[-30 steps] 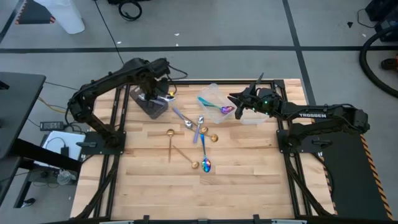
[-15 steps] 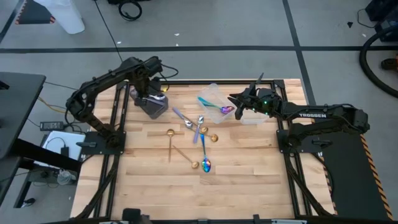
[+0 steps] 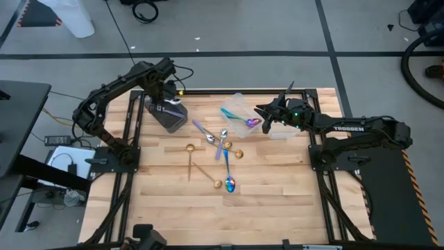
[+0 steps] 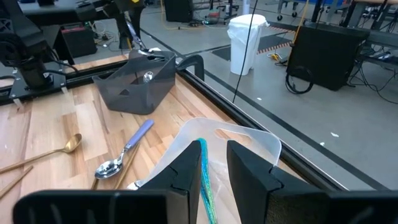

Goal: Sort silverware by color (type)
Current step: Put the purple spoon into the black bin

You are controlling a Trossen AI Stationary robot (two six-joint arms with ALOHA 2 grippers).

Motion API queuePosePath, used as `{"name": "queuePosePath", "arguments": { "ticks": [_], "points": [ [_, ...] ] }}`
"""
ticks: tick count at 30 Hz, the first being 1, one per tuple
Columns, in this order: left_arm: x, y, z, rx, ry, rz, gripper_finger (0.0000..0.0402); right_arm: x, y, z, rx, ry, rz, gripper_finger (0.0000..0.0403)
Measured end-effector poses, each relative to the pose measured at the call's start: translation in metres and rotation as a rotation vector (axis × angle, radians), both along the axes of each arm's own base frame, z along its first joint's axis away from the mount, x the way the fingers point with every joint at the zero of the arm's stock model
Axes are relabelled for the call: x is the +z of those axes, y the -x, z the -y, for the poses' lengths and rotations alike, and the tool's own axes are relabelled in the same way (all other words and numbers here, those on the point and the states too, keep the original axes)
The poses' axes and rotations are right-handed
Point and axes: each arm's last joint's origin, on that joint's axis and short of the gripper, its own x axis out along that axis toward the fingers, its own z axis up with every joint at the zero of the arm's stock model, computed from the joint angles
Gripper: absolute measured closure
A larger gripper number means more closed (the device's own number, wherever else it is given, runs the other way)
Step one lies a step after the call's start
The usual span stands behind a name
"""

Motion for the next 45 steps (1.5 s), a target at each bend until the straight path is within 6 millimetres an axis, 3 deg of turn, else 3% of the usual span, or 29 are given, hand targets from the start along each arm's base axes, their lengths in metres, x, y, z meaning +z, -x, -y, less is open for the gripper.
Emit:
{"name": "queuePosePath", "arguments": {
  "ticks": [12, 21, 31, 45],
  "points": [
    [0.001, 0.001, 0.001, 0.009, -0.008, 0.011, 0.0347, -0.003, 0.001, 0.000, -0.005, -0.034, -0.022, 0.0315],
    [0.008, 0.021, 0.029, -0.037, -0.142, 0.117, 0.0347, -0.002, 0.000, -0.001, -0.003, -0.053, 0.002, 0.0315],
    [0.016, 0.009, 0.045, -0.139, -0.245, 0.199, 0.0347, 0.002, -0.001, 0.000, -0.003, -0.041, 0.044, 0.0315],
    [0.020, 0.000, 0.042, -0.295, -0.339, 0.191, 0.0347, 0.003, -0.001, 0.000, 0.004, -0.008, 0.042, 0.0315]
  ]
}}
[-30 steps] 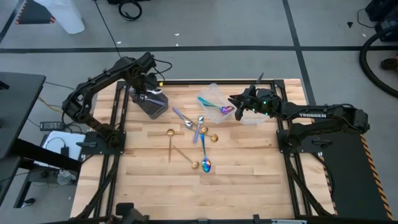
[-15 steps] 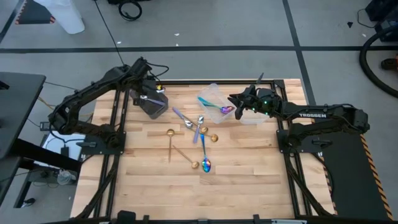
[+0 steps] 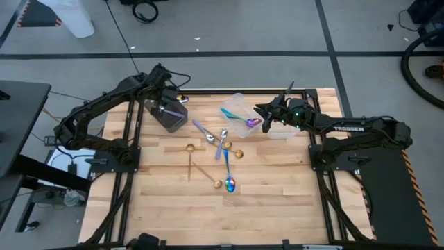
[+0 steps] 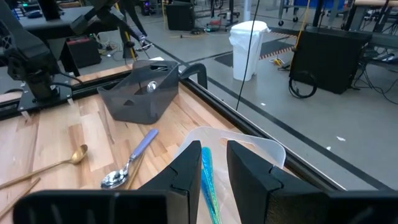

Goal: Sort silverware by color (type)
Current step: Put the purple spoon into the black bin

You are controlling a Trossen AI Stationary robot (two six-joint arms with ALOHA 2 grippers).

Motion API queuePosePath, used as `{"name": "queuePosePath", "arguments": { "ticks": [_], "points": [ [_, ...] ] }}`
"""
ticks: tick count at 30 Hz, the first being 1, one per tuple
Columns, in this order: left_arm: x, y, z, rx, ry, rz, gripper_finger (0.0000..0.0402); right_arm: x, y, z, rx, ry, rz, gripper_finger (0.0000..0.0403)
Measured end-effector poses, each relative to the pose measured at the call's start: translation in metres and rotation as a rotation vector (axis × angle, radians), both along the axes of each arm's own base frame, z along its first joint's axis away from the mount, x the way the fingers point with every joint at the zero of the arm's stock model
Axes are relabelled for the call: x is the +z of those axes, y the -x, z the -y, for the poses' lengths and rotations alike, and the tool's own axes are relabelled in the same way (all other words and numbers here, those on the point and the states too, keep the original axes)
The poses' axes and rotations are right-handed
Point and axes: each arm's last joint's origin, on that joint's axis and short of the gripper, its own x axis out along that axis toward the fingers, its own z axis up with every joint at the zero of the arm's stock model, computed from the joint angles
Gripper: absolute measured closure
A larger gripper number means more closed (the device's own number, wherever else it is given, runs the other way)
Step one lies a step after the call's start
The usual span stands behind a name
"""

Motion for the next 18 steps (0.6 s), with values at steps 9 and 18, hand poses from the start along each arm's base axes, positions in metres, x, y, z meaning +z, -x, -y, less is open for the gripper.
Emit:
{"name": "queuePosePath", "arguments": {
  "ticks": [9, 18],
  "points": [
    [-0.016, 0.005, -0.006, -0.006, -0.022, -0.024, 0.0347, 0.000, 0.000, 0.000, 0.000, 0.000, -0.001, 0.0315],
    [-0.050, 0.005, -0.003, -0.080, -0.074, -0.111, 0.0347, 0.000, 0.000, 0.000, 0.000, 0.000, -0.001, 0.0315]
  ]
}}
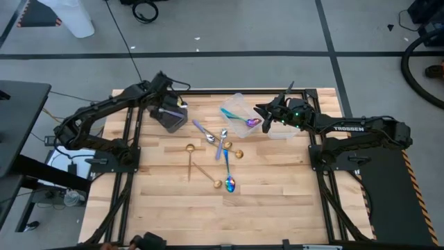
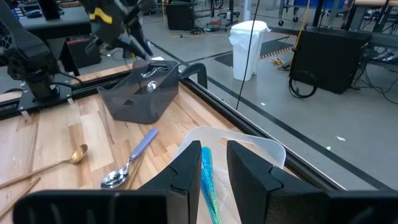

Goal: Sort silverware by color (type)
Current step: Put the purple spoon into the black bin

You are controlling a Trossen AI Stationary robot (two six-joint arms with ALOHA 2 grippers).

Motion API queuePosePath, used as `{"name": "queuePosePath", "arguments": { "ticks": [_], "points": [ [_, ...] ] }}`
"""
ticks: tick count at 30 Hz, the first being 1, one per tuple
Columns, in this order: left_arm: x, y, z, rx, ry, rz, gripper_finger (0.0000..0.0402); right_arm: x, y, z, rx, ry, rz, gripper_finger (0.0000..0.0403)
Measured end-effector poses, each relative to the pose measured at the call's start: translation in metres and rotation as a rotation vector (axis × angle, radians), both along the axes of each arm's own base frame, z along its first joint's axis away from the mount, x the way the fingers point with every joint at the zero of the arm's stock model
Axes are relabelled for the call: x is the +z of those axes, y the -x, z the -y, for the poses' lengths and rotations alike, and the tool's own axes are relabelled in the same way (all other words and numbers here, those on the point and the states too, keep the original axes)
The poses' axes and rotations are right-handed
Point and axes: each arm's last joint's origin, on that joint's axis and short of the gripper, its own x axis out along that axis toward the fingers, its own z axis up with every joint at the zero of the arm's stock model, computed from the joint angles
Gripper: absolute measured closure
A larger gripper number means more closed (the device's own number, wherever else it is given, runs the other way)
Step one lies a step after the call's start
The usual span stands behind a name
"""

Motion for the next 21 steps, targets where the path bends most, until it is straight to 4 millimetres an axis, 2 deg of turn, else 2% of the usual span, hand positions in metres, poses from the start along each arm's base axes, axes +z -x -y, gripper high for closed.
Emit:
{"name": "queuePosePath", "arguments": {
  "ticks": [13, 21],
  "points": [
    [-0.012, 0.002, 0.005, -0.052, 0.016, -0.069, 0.0347, 0.000, 0.000, 0.000, 0.000, 0.000, 0.000, 0.0315],
    [-0.017, 0.000, 0.006, -0.040, 0.079, -0.025, 0.0347, 0.000, 0.000, 0.000, -0.001, 0.001, 0.005, 0.0315]
  ]
}}
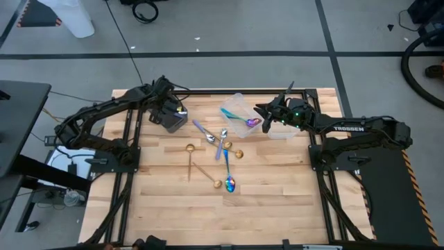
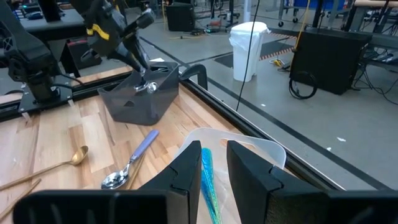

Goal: Sort silverware by color (type)
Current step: Put the purple spoon into the black bin

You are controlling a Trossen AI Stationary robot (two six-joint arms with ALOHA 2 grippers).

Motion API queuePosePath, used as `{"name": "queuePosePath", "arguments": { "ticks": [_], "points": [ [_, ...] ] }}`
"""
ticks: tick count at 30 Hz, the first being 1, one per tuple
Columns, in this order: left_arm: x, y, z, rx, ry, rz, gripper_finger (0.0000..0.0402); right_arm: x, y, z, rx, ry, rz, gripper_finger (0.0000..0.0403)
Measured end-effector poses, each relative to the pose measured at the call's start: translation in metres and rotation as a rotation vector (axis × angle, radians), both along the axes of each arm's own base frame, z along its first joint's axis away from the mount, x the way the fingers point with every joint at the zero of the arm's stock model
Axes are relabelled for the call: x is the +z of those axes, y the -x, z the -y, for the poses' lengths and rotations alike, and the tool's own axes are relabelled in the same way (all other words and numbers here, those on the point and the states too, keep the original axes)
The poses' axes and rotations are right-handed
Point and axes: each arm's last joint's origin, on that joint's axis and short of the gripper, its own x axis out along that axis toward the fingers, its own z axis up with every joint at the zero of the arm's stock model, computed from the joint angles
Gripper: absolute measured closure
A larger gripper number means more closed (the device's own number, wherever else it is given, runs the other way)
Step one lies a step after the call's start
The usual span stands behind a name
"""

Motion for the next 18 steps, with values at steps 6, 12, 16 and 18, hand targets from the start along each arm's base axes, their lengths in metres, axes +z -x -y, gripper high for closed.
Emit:
{"name": "queuePosePath", "arguments": {
  "ticks": [6, 12, 16, 18],
  "points": [
    [-0.015, -0.004, -0.005, 0.019, 0.038, -0.067, 0.0347, 0.000, 0.000, 0.000, 0.000, -0.002, 0.001, 0.0315],
    [-0.033, -0.008, -0.011, 0.036, 0.085, -0.123, 0.0346, 0.000, 0.000, 0.000, 0.000, 0.001, 0.000, 0.0315],
    [-0.040, -0.010, -0.012, 0.037, 0.103, -0.143, 0.0330, 0.000, 0.000, 0.000, 0.000, 0.001, 0.000, 0.0315],
    [-0.042, -0.011, -0.013, 0.043, 0.104, -0.152, 0.0315, 0.000, 0.000, 0.000, 0.000, 0.001, 0.000, 0.0315]
  ]
}}
